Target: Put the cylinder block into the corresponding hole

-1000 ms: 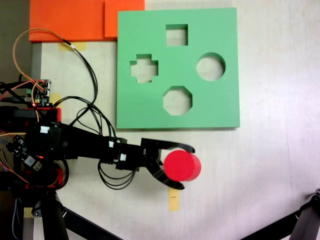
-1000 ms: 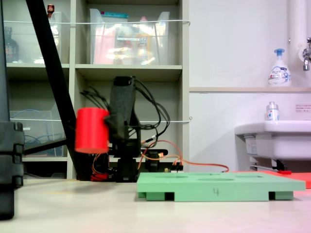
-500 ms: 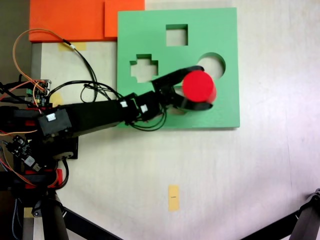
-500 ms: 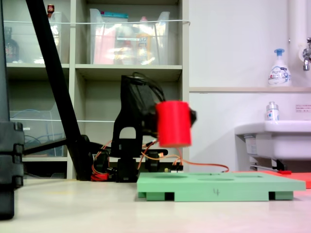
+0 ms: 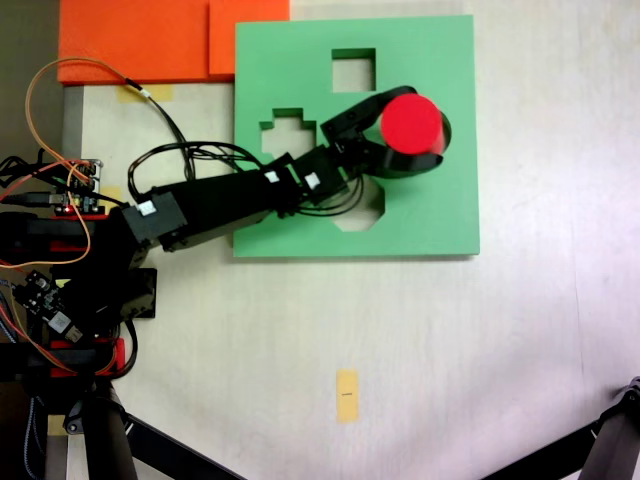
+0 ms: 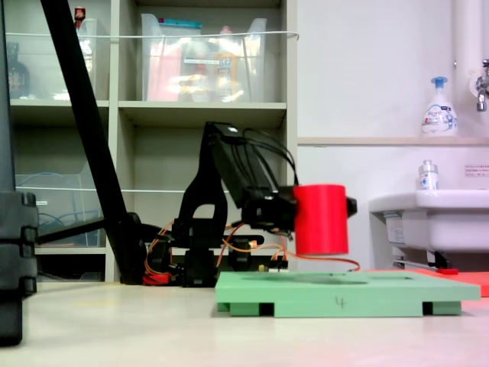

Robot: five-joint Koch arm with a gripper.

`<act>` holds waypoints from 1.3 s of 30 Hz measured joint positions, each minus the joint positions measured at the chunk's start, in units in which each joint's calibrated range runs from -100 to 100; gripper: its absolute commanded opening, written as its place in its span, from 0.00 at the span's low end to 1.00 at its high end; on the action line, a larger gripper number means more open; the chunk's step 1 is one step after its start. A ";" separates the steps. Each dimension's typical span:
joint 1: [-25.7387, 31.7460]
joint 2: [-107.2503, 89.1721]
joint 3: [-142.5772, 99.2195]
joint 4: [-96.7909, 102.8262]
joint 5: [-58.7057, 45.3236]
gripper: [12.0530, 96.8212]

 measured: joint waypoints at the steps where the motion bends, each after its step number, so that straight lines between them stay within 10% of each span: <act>1: 0.00 1.09 0.69 -0.20 0.00 0.29; 39: 1.27 16.83 10.78 -0.98 0.00 0.29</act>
